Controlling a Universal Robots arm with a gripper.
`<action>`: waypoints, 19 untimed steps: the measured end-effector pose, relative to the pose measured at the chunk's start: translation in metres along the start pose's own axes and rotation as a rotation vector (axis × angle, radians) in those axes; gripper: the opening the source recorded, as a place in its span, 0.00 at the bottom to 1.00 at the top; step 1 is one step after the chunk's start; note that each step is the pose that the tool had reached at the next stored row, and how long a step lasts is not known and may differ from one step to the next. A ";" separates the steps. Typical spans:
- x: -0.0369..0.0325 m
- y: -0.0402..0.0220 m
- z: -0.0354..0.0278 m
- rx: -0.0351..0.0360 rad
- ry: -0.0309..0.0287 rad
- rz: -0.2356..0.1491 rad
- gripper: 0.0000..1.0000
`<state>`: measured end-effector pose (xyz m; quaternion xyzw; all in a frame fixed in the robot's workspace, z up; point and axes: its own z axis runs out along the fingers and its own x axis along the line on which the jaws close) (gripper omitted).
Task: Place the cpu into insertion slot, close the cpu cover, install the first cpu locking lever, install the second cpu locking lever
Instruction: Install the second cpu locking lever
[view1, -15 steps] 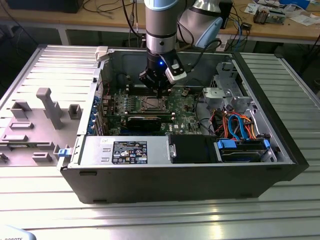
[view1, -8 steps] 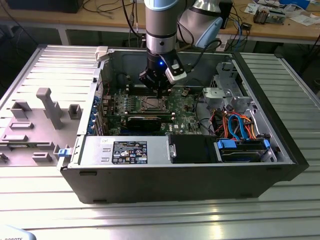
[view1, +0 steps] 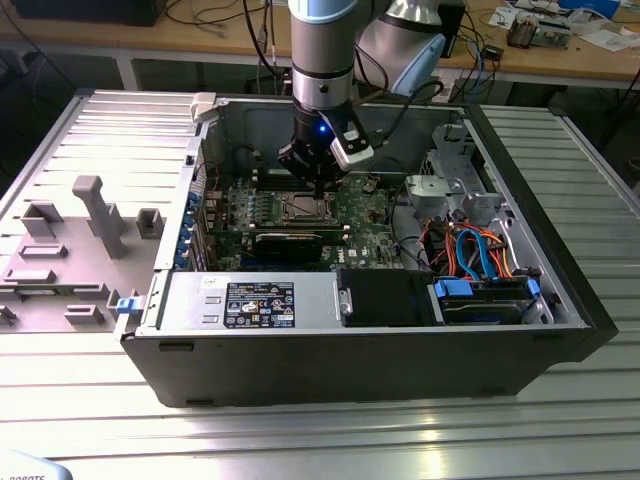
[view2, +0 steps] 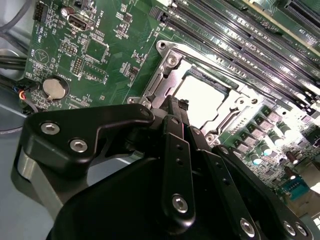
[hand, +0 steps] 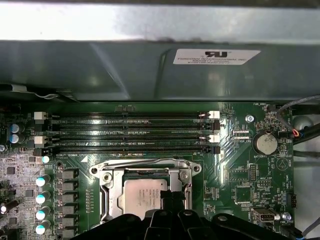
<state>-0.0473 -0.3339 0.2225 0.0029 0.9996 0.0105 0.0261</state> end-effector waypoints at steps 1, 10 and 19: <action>0.0000 0.0000 0.0000 0.0001 0.0000 0.000 0.11; -0.0005 0.0000 -0.0100 0.0001 0.0049 0.000 0.11; -0.0008 0.0000 -0.0157 0.0004 0.0170 0.000 0.11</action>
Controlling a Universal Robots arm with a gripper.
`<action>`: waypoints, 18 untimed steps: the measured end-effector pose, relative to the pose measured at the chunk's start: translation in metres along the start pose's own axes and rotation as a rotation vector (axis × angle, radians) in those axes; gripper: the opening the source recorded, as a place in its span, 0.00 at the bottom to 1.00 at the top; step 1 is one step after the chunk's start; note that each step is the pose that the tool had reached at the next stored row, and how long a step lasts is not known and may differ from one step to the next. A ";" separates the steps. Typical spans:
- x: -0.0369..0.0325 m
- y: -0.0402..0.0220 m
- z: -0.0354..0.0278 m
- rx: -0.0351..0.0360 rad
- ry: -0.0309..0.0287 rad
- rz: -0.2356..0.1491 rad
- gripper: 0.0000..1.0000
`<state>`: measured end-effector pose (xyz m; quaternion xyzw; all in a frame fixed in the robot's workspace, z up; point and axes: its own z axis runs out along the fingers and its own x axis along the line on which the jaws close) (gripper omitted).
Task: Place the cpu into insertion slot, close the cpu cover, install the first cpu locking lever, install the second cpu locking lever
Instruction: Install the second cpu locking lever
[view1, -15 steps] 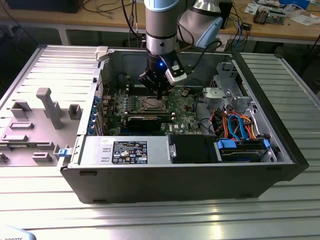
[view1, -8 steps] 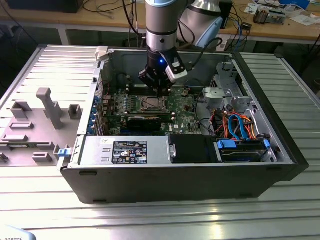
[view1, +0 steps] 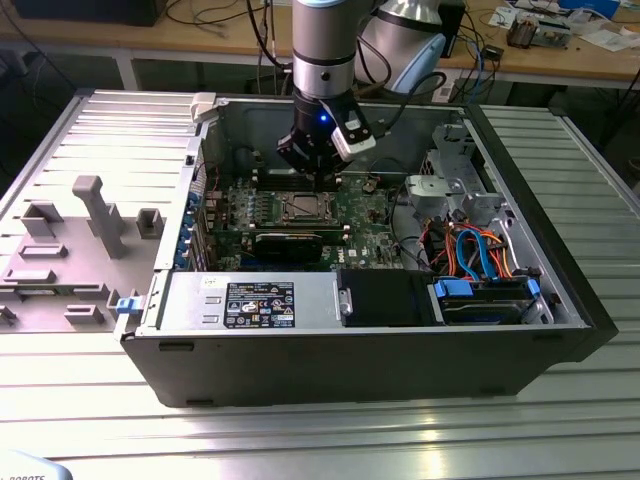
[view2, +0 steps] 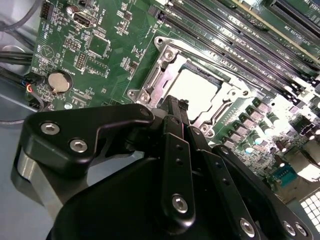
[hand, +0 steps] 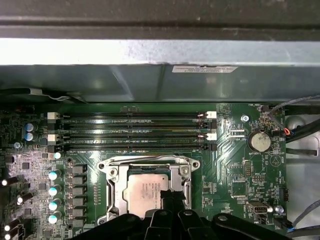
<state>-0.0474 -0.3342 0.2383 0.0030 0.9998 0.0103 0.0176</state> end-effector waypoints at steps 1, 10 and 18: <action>0.0000 0.0000 0.0000 -0.0001 0.0018 0.000 0.11; 0.0000 -0.0040 0.0001 -0.0001 0.0026 0.000 0.11; 0.0000 -0.0075 0.0000 -0.0002 0.0026 0.000 0.11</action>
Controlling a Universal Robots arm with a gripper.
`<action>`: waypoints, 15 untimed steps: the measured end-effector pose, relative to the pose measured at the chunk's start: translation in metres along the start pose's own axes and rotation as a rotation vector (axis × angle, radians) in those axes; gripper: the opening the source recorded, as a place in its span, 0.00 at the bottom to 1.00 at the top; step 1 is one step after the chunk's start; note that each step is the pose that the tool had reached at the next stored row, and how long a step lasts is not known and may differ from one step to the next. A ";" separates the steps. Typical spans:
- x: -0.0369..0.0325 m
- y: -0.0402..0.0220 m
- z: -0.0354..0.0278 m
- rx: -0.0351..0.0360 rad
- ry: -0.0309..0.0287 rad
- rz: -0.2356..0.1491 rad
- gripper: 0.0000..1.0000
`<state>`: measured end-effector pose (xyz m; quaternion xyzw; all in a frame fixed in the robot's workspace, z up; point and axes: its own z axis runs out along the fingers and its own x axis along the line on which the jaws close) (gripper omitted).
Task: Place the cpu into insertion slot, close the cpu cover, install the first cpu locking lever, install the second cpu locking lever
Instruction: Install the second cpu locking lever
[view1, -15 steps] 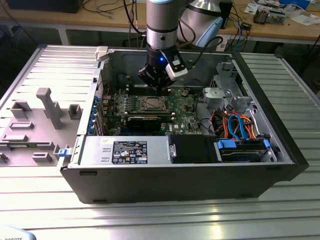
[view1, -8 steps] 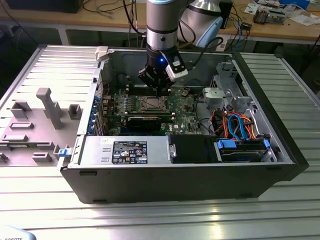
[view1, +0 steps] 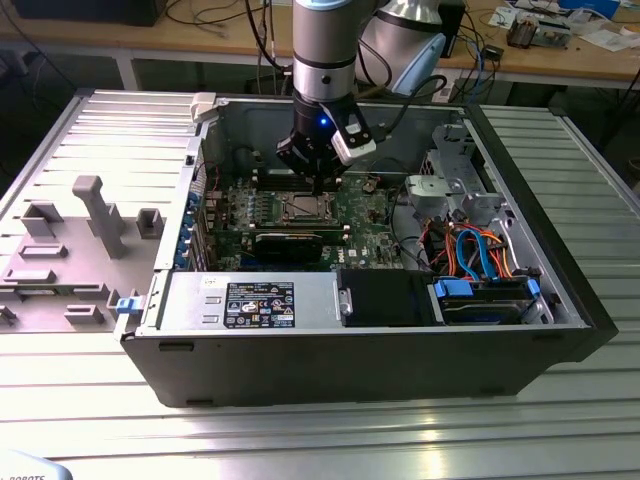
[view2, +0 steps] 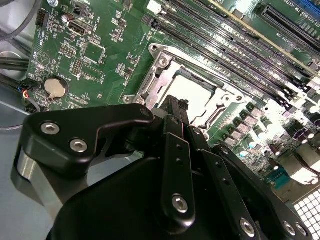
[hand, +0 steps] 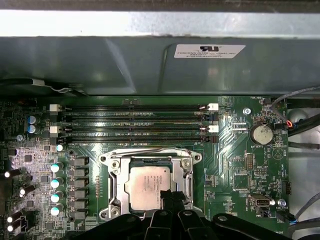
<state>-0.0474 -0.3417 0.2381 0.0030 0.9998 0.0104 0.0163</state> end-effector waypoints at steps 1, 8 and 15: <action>0.0000 0.0000 0.0000 0.0000 0.0000 0.000 0.11; -0.0001 -0.0044 -0.0001 0.0001 0.0005 0.000 0.11; -0.0001 -0.0149 -0.0003 0.0000 0.0006 0.000 0.11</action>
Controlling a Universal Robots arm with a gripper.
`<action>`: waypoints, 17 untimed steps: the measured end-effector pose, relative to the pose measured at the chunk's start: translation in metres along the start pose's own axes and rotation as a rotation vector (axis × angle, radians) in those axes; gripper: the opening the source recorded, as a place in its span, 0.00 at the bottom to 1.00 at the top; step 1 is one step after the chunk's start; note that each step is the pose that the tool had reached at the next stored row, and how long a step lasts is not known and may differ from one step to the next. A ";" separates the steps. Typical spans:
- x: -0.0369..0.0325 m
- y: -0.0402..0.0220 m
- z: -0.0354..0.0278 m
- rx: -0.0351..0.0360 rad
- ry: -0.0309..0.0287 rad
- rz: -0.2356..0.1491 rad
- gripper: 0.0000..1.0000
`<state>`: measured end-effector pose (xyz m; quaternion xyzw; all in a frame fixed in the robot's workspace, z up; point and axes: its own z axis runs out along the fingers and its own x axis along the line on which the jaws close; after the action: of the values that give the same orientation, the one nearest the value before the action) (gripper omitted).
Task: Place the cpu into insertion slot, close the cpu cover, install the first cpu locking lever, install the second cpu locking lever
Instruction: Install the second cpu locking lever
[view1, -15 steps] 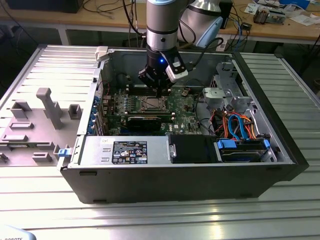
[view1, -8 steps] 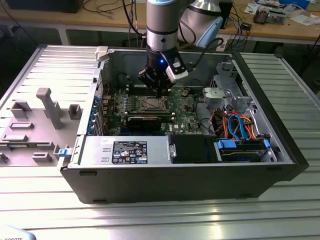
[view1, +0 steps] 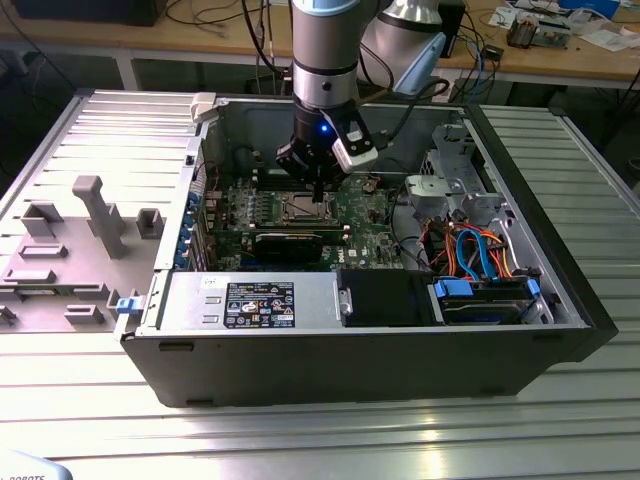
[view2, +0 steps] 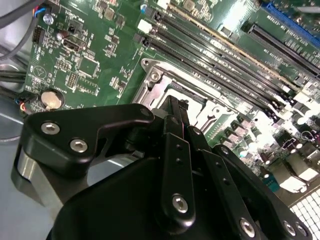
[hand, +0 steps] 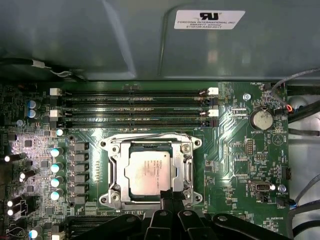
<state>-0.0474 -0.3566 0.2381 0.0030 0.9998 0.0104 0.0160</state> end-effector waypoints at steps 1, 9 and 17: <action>0.0000 0.0000 0.0000 0.0001 0.0000 0.000 0.11; 0.0000 -0.0002 0.0000 0.0000 0.0000 0.000 0.11; 0.0000 -0.0012 0.0000 -0.0010 0.0000 0.000 0.11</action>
<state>-0.0474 -0.3578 0.2381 0.0030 0.9998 0.0109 0.0160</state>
